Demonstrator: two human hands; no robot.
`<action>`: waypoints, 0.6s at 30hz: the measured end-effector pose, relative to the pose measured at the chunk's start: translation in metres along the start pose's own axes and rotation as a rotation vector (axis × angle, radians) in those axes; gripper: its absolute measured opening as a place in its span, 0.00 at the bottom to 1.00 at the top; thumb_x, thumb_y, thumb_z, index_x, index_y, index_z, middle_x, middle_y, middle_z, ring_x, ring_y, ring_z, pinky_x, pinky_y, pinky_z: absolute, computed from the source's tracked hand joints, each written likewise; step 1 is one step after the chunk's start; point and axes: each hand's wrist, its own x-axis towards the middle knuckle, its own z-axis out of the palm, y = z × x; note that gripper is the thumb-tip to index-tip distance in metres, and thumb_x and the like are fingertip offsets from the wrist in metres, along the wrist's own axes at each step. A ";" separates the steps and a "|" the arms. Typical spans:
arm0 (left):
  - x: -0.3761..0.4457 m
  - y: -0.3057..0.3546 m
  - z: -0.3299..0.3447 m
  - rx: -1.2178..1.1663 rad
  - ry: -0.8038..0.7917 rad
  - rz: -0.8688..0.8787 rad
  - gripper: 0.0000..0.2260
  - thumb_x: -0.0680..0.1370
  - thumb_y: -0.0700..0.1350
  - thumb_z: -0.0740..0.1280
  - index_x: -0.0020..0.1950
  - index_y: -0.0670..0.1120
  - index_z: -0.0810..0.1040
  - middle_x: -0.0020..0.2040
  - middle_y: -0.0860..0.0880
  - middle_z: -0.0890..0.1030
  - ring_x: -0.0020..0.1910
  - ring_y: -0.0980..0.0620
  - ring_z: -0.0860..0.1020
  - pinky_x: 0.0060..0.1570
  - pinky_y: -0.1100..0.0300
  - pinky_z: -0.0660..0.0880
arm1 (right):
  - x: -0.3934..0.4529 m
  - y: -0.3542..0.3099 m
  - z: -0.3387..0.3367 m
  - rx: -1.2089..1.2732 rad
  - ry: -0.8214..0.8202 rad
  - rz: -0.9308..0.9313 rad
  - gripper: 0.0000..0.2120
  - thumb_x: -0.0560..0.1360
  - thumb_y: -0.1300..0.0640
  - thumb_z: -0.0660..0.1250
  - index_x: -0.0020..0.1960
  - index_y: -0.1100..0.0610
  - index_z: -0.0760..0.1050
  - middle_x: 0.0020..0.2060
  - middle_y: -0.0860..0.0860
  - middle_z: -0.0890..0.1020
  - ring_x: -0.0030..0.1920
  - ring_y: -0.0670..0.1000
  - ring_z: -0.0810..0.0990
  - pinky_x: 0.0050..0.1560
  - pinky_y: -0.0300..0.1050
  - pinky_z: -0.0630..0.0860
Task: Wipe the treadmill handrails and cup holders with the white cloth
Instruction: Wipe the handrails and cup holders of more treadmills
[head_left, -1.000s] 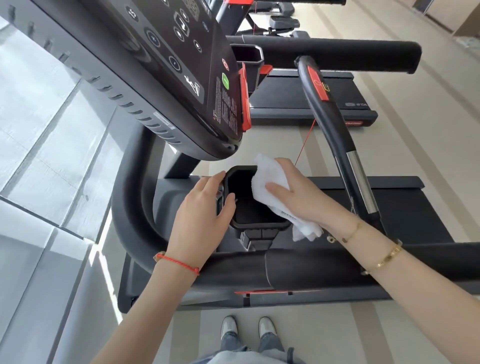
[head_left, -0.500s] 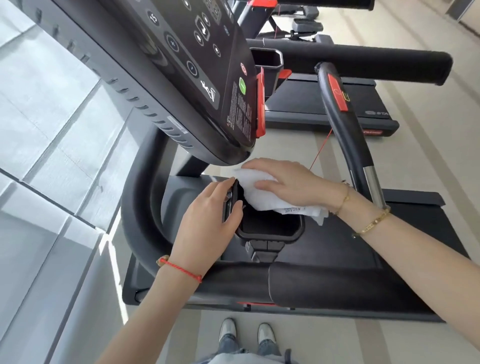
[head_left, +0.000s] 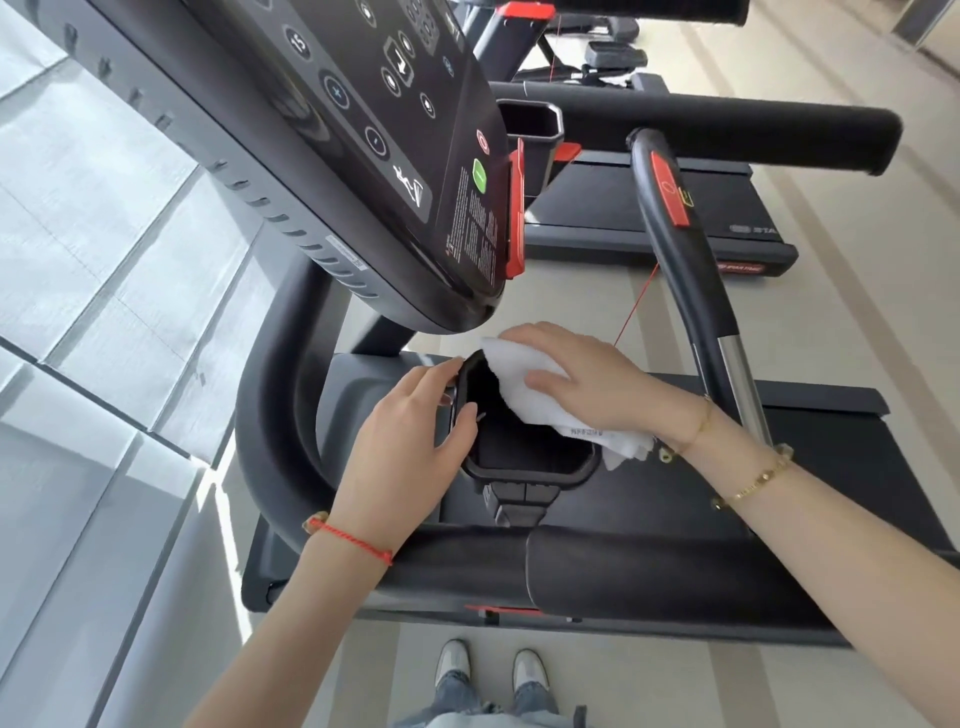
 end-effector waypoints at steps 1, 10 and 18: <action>0.000 0.000 0.000 -0.001 -0.002 -0.001 0.20 0.78 0.50 0.65 0.70 0.50 0.72 0.53 0.54 0.79 0.48 0.58 0.77 0.50 0.64 0.74 | 0.006 -0.002 -0.002 -0.005 -0.027 0.002 0.22 0.80 0.58 0.61 0.72 0.45 0.65 0.67 0.43 0.73 0.63 0.49 0.72 0.60 0.46 0.67; -0.002 -0.001 0.000 0.012 -0.013 -0.012 0.21 0.79 0.51 0.64 0.71 0.50 0.71 0.57 0.54 0.79 0.50 0.62 0.74 0.46 0.75 0.65 | -0.050 -0.012 0.037 0.385 0.241 0.303 0.31 0.80 0.56 0.61 0.77 0.44 0.48 0.68 0.44 0.58 0.62 0.43 0.61 0.61 0.39 0.57; -0.001 -0.003 0.001 0.007 -0.008 0.011 0.20 0.79 0.50 0.65 0.71 0.48 0.72 0.57 0.52 0.79 0.52 0.56 0.77 0.49 0.69 0.69 | -0.030 -0.015 0.012 0.282 0.166 0.342 0.25 0.81 0.54 0.60 0.75 0.49 0.57 0.67 0.52 0.71 0.62 0.53 0.72 0.55 0.43 0.66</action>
